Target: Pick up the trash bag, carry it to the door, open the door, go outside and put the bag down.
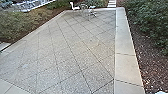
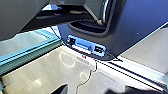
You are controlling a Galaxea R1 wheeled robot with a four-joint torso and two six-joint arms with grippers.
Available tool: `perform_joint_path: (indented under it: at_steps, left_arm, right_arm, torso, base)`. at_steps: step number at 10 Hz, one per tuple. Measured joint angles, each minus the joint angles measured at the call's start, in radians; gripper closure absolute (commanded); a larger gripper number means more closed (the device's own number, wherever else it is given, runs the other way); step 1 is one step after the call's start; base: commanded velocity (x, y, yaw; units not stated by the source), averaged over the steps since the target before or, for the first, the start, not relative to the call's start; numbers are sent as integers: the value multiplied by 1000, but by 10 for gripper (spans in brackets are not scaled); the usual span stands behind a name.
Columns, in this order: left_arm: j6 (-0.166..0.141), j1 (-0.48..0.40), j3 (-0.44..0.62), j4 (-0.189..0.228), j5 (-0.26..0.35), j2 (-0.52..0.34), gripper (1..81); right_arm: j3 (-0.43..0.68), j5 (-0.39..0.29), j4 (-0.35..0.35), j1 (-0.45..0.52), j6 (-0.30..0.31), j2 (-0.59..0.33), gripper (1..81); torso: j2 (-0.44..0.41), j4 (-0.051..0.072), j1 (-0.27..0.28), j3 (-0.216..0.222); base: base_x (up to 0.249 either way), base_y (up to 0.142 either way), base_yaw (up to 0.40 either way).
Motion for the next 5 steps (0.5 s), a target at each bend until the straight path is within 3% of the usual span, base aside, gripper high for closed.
perform_joint_path:
  at_steps: [3, 5]
  left_arm:
    - [1, 15, -2, 0, 18, -3, 10]
    - [19, 53, -3, 2, 24, 5, 10]
  right_arm:
    - [-7, 0, 0, 0, 0, 1, 10]
    - [-10, -1, 2, -1, 0, 1, 10]
  torso:
    - [0, 0, 0, 1]
    - [1, 0, 1, 35]
  base:
    - [0, 0, 0]
    - [0, 0, 0]
